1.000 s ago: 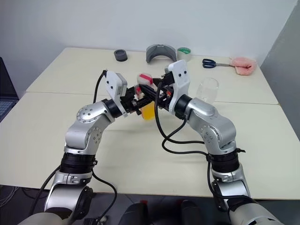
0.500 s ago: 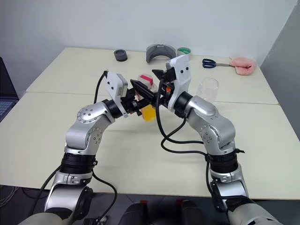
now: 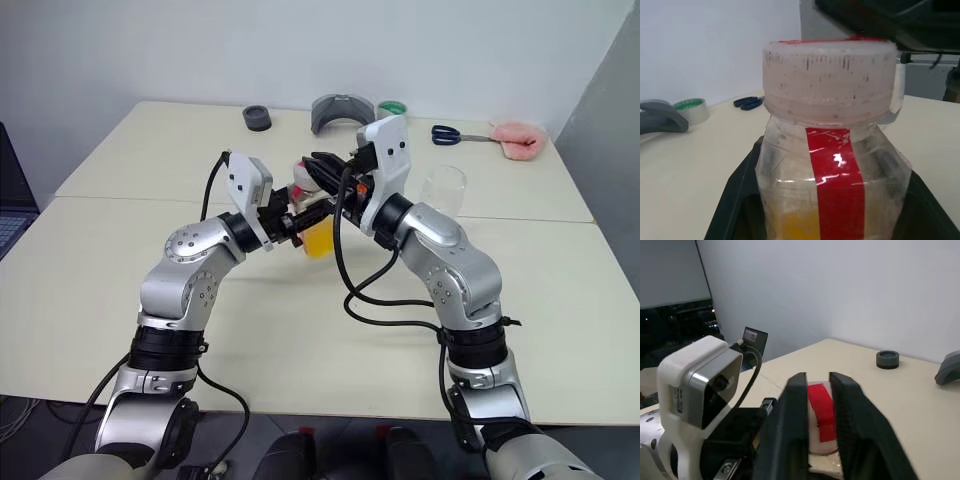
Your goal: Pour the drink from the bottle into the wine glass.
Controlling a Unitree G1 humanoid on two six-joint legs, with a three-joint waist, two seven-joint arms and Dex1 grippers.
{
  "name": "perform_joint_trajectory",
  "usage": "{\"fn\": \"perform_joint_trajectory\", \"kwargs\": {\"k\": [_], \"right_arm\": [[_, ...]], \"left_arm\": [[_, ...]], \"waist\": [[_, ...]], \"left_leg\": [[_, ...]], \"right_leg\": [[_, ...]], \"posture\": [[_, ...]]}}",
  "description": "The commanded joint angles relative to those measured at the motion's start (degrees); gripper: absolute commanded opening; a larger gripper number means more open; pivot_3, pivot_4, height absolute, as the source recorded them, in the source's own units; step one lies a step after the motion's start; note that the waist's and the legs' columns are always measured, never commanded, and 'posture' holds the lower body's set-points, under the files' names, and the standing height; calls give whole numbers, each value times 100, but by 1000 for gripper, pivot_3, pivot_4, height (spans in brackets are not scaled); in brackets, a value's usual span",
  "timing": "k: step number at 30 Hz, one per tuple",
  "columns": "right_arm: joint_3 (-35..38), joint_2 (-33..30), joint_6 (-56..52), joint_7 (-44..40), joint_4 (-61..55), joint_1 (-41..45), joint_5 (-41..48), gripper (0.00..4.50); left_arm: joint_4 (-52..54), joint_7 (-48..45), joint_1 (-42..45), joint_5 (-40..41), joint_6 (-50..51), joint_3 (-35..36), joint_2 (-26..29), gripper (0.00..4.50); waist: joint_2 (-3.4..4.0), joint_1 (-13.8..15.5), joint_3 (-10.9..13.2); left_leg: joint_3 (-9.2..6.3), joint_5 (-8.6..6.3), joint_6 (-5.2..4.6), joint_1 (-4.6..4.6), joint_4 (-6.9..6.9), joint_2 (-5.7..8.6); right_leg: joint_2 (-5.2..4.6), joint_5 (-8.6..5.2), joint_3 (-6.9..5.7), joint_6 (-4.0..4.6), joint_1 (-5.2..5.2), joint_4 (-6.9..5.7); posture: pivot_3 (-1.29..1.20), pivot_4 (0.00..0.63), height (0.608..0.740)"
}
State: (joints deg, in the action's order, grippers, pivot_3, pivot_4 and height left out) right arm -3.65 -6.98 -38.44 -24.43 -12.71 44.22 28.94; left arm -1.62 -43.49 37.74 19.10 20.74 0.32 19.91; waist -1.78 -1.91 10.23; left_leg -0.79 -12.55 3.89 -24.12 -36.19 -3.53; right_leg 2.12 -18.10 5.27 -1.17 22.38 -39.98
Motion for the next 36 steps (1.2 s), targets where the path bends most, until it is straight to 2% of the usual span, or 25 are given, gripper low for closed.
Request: {"fn": "perform_joint_trajectory", "kwargs": {"k": [1, 4, 7, 9, 12, 19, 20, 28, 36], "right_arm": [[150, -468, 43, -862, 147, 450, 308, 712], [164, -947, 196, -1564, 681, 768, 292, 712], [173, -1044, 190, -1804, 892, 909, 356, 712], [183, -1041, 129, -1879, 893, 910, 393, 1067], [196, -1075, -58, -1950, 684, 782, 536, 1925], [296, -1249, -408, -1890, 129, 527, 803, 4344], [294, -1249, -415, -1836, 67, 501, 796, 4471], [149, -866, -351, -1061, -353, 342, 546, 4471], [-79, -542, -306, -436, -666, 70, 211, 4471]], "left_arm": [[716, -304, -10, 431, 284, 6, 141, 1950], [1049, -568, -110, 651, 589, -24, 354, 1950], [1149, -607, -112, 690, 664, -41, 451, 1950], [1115, -559, -81, 650, 638, -13, 460, 1950], [1085, -511, -51, 649, 634, 16, 452, 1950], [1069, -486, -98, 644, 582, 29, 486, 1950], [1045, -474, -82, 640, 572, 26, 475, 1950], [974, -359, -5, 588, 503, -56, 315, 1950], [647, 142, 121, 319, 126, -39, -22, 1950]], "waist": [[3, 3, 2], [3, 1, 2], [3, 1, 2], [4, -7, 3], [5, -5, 3], [5, 3, 3], [5, 2, 3], [5, 1, 3], [5, 5, 3]], "left_leg": [[-1, 0, 0, -3, 0, 1], [-1, 0, 0, -3, -1, 3], [-2, 0, -1, 1, 2, 1], [-1, 0, -1, 0, 2, -1], [-2, 0, -1, -1, 2, -1], [-2, 0, 0, -3, 1, 0], [-3, 0, 0, -3, 1, 0], [-4, 0, 0, -3, 1, 0], [-4, 0, 0, -3, -1, 1]], "right_leg": [[0, 0, -2, 0, 1, 0], [-2, 0, -5, 0, 1, 2], [-1, 0, -5, 1, 0, 2], [1, -1, -4, 1, 1, 2], [1, 0, -3, 1, 1, 2], [-1, 0, -2, 1, 1, 2], [0, -1, -3, 1, 1, 2], [0, -1, -3, 1, 1, 2], [-1, -1, -1, 1, 1, 1]], "posture": [[0, 150, 740], [0, 150, 740], [0, 150, 740], [0, 150, 740], [0, 150, 740], [0, 150, 740], [0, 150, 740], [0, 150, 740], [0, 150, 740]]}}
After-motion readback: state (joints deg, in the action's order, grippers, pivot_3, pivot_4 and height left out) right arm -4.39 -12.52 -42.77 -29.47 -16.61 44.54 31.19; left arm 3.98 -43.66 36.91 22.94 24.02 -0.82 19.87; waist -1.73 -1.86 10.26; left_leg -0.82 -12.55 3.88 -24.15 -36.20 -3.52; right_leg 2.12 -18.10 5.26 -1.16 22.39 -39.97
